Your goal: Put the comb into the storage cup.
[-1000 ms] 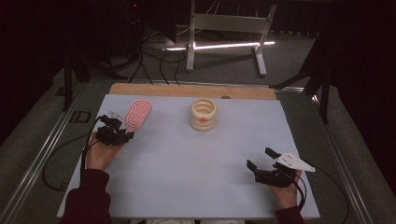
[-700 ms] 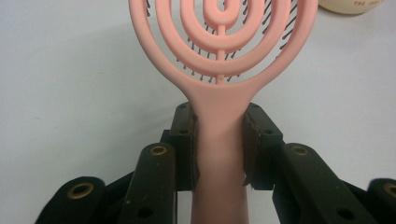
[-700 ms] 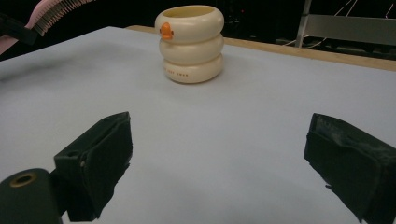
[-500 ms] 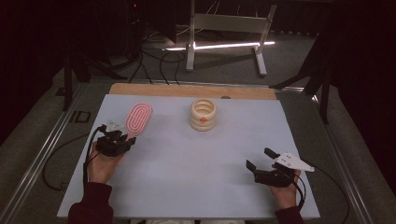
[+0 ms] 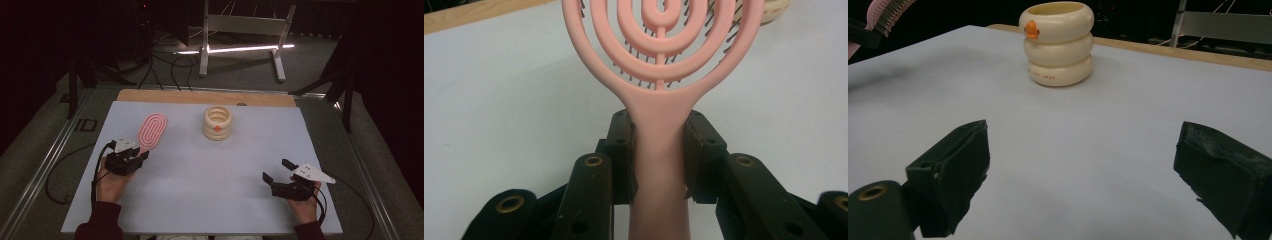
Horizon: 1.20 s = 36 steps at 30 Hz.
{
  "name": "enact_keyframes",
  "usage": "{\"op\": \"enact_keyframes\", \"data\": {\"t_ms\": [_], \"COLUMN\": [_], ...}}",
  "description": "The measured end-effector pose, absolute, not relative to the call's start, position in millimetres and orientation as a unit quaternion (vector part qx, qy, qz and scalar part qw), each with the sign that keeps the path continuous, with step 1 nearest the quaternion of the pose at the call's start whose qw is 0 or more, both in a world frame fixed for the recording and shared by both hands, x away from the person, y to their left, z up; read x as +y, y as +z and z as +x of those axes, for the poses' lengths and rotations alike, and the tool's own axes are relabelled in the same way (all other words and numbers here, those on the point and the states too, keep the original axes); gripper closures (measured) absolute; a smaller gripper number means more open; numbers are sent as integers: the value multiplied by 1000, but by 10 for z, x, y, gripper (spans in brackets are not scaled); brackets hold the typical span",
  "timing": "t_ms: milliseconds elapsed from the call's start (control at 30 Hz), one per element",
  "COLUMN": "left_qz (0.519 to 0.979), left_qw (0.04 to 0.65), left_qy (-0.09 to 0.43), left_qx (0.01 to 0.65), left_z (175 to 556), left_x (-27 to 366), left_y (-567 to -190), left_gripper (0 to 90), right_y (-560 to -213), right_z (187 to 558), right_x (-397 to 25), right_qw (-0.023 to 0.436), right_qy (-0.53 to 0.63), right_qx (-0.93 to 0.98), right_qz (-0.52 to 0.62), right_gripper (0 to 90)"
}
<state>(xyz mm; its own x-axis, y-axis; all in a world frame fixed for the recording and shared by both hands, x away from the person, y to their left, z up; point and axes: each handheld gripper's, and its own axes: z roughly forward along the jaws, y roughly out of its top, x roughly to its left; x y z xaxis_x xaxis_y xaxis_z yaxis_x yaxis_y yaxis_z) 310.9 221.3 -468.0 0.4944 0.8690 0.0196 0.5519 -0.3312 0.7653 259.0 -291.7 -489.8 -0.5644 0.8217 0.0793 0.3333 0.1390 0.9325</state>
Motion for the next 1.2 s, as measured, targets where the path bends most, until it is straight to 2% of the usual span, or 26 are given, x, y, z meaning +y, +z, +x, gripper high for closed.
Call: {"op": "enact_keyframes", "data": {"t_ms": [400, 767, 1200], "left_qz": [789, 786, 788], "left_qw": [379, 406, 404], "left_qy": [228, 251, 273], "left_qx": [426, 394, 376], "left_z": [3047, 2956, 2885], "left_x": [2074, 1925, 1777], "left_y": [-4646, -4448, -4372], "left_gripper": [701, 701, 701], "right_y": [-4905, -4837, -4700], "right_z": [2595, 2542, 2639], "right_x": [-2895, -2787, -2585], "right_qw": [222, 226, 207], "right_qy": [520, 526, 532], "right_qx": [720, 723, 727], "right_qz": [402, 388, 380], "right_gripper": [76, 76, 76]}}
